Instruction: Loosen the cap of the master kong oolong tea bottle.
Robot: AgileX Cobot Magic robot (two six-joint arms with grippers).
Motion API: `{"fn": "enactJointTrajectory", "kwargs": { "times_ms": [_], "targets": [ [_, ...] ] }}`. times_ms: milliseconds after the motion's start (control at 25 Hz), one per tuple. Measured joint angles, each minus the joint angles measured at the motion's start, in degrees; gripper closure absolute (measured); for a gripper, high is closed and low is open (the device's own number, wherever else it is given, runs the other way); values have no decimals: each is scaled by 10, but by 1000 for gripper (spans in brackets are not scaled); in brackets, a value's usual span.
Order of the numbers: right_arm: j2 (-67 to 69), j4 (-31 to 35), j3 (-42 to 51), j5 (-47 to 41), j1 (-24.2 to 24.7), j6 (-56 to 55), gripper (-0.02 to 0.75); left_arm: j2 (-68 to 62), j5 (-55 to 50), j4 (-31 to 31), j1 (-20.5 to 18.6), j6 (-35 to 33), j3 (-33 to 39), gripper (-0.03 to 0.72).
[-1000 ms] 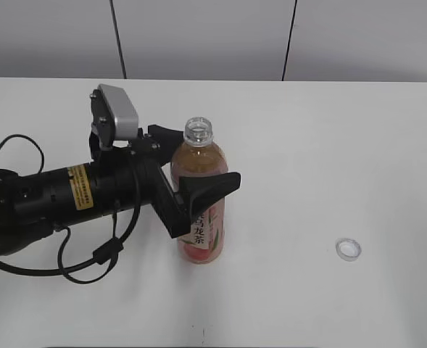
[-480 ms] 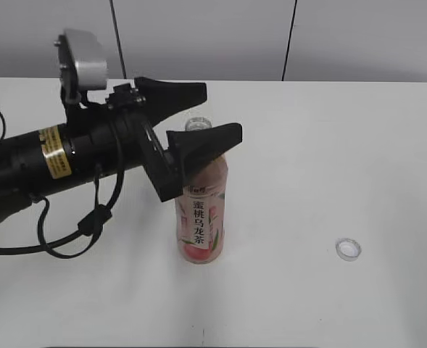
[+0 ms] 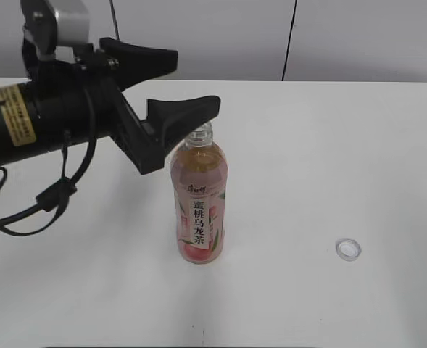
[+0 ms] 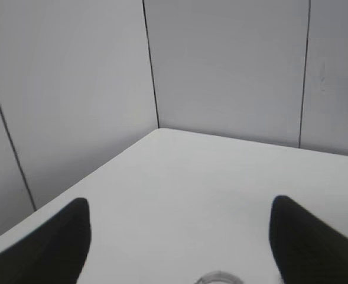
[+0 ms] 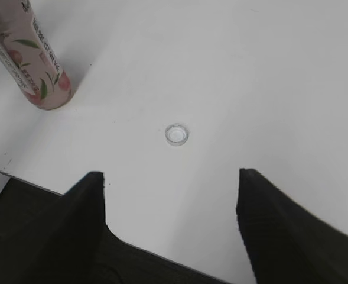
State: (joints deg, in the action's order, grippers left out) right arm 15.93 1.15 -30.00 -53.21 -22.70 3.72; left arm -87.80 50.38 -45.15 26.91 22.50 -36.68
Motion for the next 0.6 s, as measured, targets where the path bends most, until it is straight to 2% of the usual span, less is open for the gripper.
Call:
{"fn": "enactJointTrajectory", "kwargs": {
  "times_ms": [120, 320, 600],
  "targets": [
    [0, 0, 0, 0, 0, 0, 214, 51, -81, 0, 0, 3, 0, 125],
    [0, 0, 0, 0, 0, 0, 214, 128, -224, 16, 0, 89, 0, 125],
    [0, 0, 0, 0, 0, 0, 214, 201, -426, 27, 0, 148, 0, 125]
  ]
}}
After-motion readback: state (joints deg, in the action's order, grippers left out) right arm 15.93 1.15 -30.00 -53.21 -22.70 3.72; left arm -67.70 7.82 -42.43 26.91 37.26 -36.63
